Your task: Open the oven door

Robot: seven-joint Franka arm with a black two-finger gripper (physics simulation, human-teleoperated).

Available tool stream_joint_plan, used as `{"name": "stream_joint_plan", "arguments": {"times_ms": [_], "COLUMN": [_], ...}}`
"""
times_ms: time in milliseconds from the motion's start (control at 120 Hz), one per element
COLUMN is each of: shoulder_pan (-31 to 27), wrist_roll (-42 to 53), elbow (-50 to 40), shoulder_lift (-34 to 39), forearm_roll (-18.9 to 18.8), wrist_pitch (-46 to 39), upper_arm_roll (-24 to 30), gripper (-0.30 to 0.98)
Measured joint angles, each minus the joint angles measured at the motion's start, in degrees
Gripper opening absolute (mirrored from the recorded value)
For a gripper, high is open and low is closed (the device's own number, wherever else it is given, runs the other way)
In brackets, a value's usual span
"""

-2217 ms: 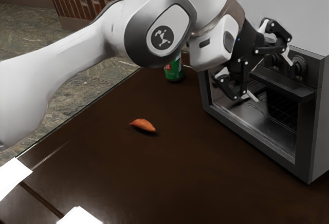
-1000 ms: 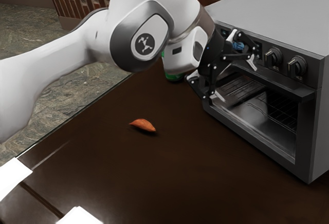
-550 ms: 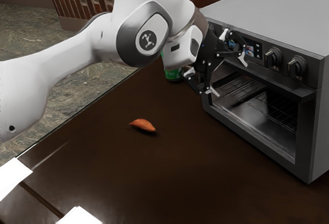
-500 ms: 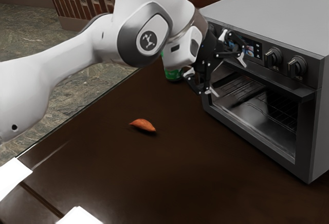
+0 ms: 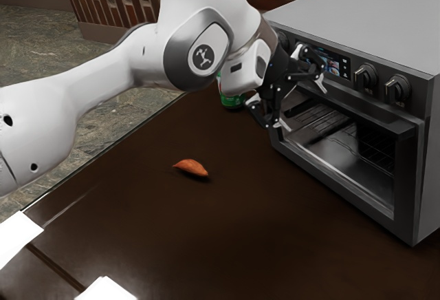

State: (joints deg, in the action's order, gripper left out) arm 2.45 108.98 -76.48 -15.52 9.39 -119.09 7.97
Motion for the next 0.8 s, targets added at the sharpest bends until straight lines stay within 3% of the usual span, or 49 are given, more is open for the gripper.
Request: {"name": "stream_joint_plan", "arguments": {"times_ms": [50, 100, 133, 183, 217, 250, 300, 342, 400, 475, 583, 800], "shoulder_pan": [0.0, -0.3, -0.7, 1.3, 2.2, 1.8, -2.7, -6.2, -8.8, -11.5, -11.0, -9.1], "wrist_roll": [0.0, 0.0, -0.2, -0.7, -1.3, -2.1, -4.5, -7.5, -13.8, -21.4, -31.1, -50.9], "elbow": [-3.8, -18.7, -34.7, -53.4, -49.2, -36.1, -11.0, 2.8, 11.0, 13.7, 10.3, 9.3], "shoulder_lift": [2.5, 12.7, 26.0, 52.8, 66.1, 70.3, 58.4, 41.5, 24.3, 13.1, 5.3, 4.8], "forearm_roll": [0.1, 0.2, 0.2, 0.3, 0.1, -0.4, -4.9, -9.3, -11.9, -11.4, -8.0, -6.9], "wrist_pitch": [-0.3, -2.9, -5.5, -7.1, -4.3, -0.2, 7.3, 13.0, 20.4, 27.3, 32.4, 37.6], "upper_arm_roll": [-0.1, -0.1, 0.0, 0.5, -0.5, -2.7, -4.6, -4.6, -9.4, -12.0, -12.8, -11.6], "gripper": [0.70, 0.68, 0.53, 0.58, 0.60, 0.62, 0.64, 0.65, 0.66, 0.67, 0.68, 0.68]}}
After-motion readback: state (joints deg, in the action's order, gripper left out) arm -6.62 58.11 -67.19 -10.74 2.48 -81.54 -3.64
